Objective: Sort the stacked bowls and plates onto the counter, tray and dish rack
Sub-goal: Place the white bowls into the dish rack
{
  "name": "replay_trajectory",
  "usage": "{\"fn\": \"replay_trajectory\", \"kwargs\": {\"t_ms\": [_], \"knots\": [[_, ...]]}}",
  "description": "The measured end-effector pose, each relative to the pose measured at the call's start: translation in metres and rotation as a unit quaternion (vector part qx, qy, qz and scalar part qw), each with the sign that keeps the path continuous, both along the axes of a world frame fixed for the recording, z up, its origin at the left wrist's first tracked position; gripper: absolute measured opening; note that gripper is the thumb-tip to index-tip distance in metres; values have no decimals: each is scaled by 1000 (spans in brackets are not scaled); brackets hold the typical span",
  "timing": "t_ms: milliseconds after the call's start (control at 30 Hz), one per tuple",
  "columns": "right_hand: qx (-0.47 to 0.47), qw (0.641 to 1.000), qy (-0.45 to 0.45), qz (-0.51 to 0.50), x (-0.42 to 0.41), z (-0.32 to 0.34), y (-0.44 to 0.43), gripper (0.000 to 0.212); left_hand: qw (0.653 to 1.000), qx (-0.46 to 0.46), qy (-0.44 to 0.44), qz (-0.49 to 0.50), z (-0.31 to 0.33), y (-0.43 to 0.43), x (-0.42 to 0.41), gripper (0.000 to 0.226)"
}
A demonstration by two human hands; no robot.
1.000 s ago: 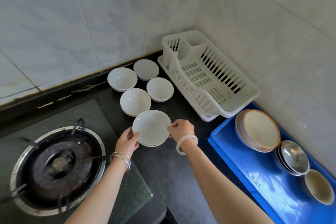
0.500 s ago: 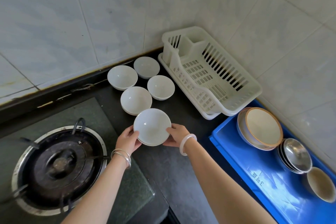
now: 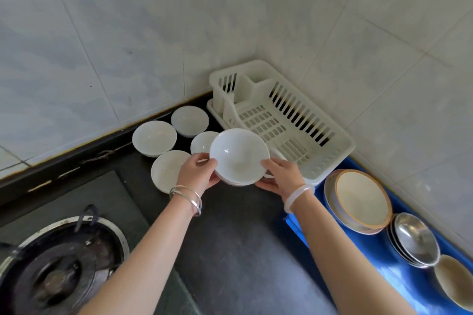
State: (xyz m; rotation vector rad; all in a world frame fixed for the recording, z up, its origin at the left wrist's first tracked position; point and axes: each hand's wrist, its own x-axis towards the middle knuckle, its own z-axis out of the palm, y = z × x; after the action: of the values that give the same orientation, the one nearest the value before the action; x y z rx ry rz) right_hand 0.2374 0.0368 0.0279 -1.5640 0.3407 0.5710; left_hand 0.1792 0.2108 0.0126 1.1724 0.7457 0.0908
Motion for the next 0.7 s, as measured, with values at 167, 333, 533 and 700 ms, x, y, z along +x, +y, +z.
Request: {"fn": "replay_trajectory", "kwargs": {"t_ms": [167,333,533,700], "knots": [[21,997,-28,-71,65,24,-19,8,996,54,-49,-55,35,-22,82,12],[19,995,-33,-96,137,21,-31,12,996,64,-29,-60,32,-38,161,9],[-15,995,30,-96,194,-11,-30,17,989,108,42,-95,-5,-46,227,23],[-29,993,53,-101,224,-39,-24,24,979,147,85,-109,-29,-46,260,30]]}}
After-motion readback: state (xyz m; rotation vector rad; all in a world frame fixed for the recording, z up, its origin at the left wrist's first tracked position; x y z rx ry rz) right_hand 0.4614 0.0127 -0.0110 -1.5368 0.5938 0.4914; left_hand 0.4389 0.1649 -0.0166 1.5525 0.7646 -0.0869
